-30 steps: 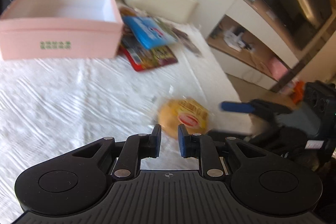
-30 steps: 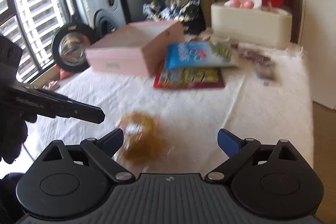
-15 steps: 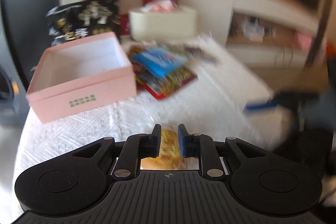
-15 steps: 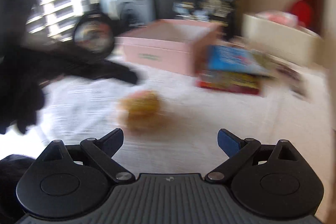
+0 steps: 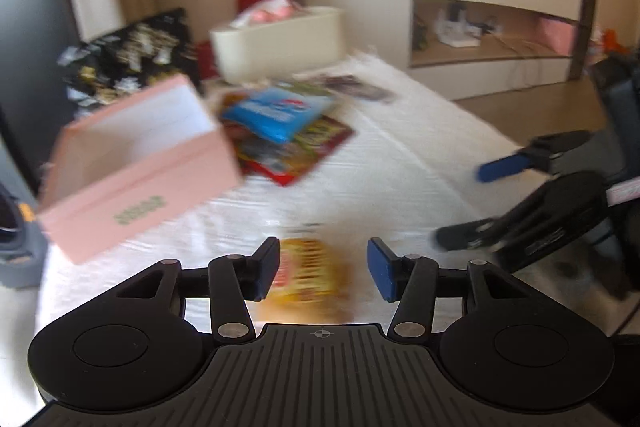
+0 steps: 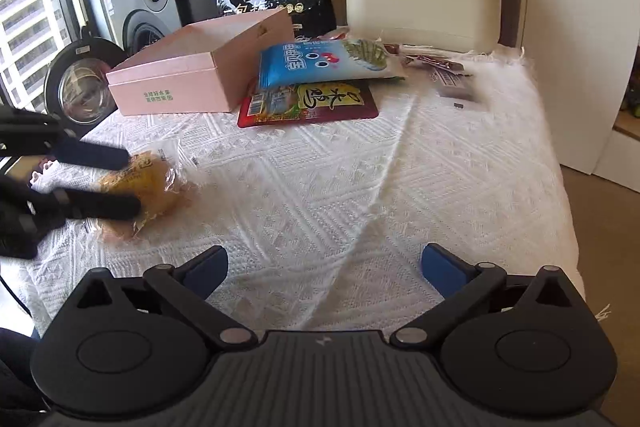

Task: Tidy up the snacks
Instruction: 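Grasp the yellow-wrapped bun with the left tool, then lift the bun with the left tool while the right tool reaches for the red-and-yellow snack bag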

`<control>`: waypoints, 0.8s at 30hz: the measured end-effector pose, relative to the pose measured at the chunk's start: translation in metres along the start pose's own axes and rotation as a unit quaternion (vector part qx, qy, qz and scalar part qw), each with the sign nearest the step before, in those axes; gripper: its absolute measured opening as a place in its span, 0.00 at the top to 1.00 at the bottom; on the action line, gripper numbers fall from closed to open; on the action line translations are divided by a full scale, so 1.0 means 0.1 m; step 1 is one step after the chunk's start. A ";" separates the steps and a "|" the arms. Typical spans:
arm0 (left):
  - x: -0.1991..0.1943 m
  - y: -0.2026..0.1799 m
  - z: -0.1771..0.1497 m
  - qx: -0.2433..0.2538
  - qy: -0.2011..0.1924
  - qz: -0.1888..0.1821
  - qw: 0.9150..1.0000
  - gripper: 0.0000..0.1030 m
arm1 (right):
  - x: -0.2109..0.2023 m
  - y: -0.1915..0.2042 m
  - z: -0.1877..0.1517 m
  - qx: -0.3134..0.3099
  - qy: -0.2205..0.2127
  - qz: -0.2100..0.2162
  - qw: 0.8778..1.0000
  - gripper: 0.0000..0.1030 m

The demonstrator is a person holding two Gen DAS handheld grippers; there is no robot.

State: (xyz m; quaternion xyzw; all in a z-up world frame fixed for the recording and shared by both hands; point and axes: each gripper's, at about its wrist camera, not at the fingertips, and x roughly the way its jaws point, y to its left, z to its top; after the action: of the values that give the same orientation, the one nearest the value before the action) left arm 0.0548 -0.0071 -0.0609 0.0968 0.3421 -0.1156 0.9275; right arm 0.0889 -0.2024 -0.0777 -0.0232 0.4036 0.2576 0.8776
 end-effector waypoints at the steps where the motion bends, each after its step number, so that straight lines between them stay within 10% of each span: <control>1: 0.02 0.04 -0.03 0.000 0.009 0.008 1.000 0.47 | 0.01 -0.02 0.03 0.007 0.004 0.003 1.000 0.00; 8: 0.25 0.20 -0.13 -0.046 0.019 -0.037 0.998 0.29 | 0.02 -0.10 0.10 0.043 0.011 0.016 0.999 0.00; 16: 0.45 0.63 -0.19 -0.159 0.004 -0.087 0.983 0.36 | 0.13 0.20 0.51 -0.025 -0.050 0.005 0.998 0.01; 24: 0.19 1.18 -0.32 -0.270 -0.040 -0.023 0.962 0.36 | 0.85 0.87 0.91 -0.121 -0.065 -0.026 0.990 0.07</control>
State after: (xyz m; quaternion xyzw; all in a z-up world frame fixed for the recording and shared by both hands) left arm 0.0822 0.1114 -0.0856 -0.1702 0.3250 -0.0444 0.9292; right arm 0.1569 -0.0675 -0.0627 -0.1228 0.3105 0.2828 0.8992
